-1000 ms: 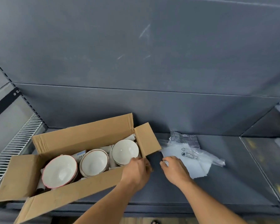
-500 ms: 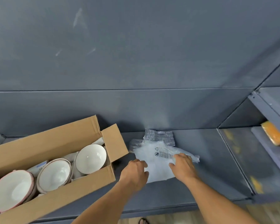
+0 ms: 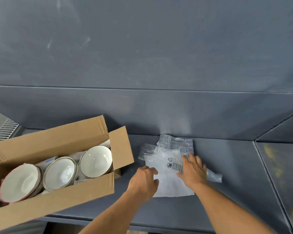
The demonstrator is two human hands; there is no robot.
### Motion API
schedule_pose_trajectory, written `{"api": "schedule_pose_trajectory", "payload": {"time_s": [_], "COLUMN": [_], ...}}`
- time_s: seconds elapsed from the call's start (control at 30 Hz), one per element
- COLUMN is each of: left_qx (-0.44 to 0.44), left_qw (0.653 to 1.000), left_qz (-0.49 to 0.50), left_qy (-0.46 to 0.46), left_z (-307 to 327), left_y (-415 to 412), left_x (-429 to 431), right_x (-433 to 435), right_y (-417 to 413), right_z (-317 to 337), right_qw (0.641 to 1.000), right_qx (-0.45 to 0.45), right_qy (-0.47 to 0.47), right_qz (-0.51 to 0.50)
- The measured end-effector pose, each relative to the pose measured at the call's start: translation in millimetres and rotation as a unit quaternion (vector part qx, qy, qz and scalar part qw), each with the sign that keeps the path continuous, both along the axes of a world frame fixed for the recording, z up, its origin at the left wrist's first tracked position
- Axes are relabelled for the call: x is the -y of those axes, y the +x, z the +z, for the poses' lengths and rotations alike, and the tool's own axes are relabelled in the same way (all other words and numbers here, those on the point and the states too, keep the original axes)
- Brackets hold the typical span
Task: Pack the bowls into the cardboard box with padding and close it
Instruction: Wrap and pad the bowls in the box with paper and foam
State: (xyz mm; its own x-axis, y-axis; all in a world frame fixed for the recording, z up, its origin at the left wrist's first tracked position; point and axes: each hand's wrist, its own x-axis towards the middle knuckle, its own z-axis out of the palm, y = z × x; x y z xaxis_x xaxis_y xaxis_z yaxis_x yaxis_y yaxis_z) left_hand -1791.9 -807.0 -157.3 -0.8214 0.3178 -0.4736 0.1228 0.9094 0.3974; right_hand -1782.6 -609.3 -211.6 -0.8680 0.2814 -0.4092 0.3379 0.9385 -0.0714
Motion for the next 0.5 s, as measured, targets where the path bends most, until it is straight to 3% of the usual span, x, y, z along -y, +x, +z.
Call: {"api": "schedule_pose_trajectory", "payload": {"time_s": [0.2,0.5], "left_qx": [-0.029,-0.172], "left_qw": [0.999,0.980], "left_qz": [0.007,-0.082], "left_qy": [0.032,0.064], "left_z": [4.6,38.6], "left_y": [-6.5,-24.9], "left_x": [-10.8,-50.1], "right_x": [-12.4,-20.0], "right_y": [-6.3,-16.0], "right_z": [2.6,81.2], "right_qw": [0.999,0.981], "right_qx": [-0.037,-0.045], "right_qy": [0.014,-0.164], "right_qz": [0.037,0.091]}}
